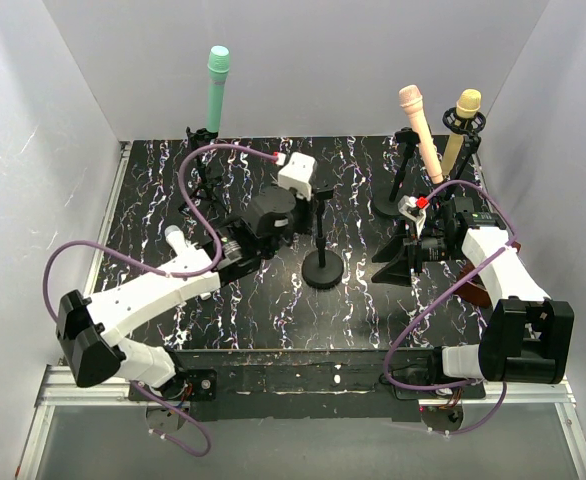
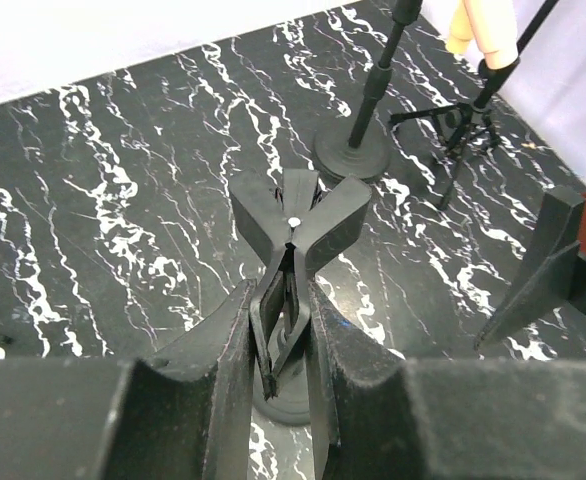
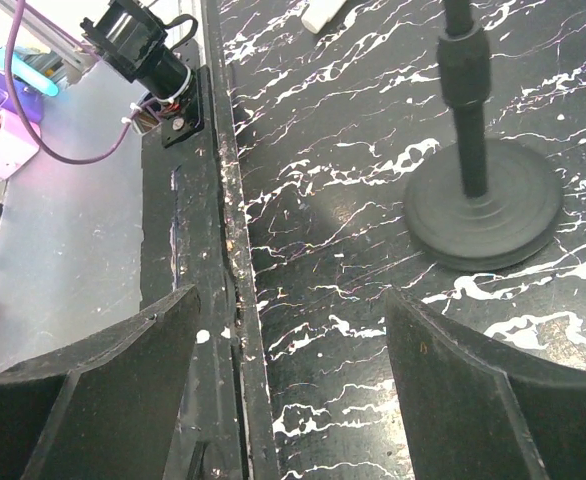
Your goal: Attach the microphones to the stand
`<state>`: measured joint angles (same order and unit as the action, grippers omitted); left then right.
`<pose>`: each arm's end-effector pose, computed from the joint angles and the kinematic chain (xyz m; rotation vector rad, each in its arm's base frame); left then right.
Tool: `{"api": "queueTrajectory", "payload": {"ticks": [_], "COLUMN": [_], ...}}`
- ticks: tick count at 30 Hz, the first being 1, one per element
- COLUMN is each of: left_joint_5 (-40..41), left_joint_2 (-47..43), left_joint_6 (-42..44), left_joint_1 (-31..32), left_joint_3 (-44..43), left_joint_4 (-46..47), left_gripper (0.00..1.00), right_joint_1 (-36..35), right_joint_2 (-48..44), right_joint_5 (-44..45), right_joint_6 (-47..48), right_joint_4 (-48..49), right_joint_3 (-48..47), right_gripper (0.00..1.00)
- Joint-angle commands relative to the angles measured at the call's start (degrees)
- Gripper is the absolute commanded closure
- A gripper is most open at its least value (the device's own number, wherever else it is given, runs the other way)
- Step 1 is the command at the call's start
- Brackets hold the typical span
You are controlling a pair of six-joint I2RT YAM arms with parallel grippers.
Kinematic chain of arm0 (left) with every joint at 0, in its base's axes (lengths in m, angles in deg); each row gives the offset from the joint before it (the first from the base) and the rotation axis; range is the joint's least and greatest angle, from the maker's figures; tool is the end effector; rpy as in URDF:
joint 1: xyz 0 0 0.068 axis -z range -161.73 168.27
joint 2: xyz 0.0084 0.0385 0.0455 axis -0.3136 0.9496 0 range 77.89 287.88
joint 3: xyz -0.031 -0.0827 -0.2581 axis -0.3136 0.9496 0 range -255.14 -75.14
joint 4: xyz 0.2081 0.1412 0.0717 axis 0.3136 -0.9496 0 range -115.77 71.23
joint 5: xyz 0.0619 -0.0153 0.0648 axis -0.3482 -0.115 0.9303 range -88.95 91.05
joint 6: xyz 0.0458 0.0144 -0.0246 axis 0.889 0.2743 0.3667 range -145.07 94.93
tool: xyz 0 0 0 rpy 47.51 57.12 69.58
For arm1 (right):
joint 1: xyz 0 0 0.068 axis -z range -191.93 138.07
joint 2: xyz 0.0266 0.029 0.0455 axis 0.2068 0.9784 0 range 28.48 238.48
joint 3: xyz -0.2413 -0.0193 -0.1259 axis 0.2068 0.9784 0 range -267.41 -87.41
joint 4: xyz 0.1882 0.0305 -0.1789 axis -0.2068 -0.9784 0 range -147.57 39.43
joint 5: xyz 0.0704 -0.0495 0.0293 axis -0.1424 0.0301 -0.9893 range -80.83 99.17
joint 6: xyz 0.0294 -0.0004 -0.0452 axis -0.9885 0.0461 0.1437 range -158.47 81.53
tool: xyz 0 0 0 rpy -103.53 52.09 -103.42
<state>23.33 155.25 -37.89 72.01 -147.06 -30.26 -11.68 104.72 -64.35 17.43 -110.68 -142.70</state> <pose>0.1968 -0.2454 0.3764 0.3933 1.8255 -0.4468 0.2207 0.0331 0.2553 -1.0799 1.7856 1.2963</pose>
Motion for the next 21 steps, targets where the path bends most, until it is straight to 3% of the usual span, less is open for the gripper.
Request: {"api": "queueTrajectory", "payload": {"ticks": [1,6,14,21], "left_joint_5": [14.4,15.5,13.2,10.9], "left_joint_2": [1.7,4.2,3.0,-4.1], "left_joint_6": [7.9,10.0,6.1,8.6], "left_joint_1": [4.5,7.7,7.8,7.2], "left_joint_3": [-3.9,-5.0,-3.9,-3.0], "left_joint_4": [6.4,7.5,5.8,2.4], "left_gripper": [1.00,1.00,0.42,0.19], "right_joint_1": [-0.2,-0.2,-0.1,-0.1], "right_joint_2": [-0.1,0.4,0.8,0.9], "right_joint_5": [-0.2,-0.2,0.2,0.8], "right_joint_6": [1.2,1.8,2.0,2.3], "right_joint_4": [-1.2,-1.5,-1.6,-1.5], "right_joint_3": [-1.4,-1.7,-1.6,-1.5], "right_gripper": [0.19,0.19,0.19,0.19]}}
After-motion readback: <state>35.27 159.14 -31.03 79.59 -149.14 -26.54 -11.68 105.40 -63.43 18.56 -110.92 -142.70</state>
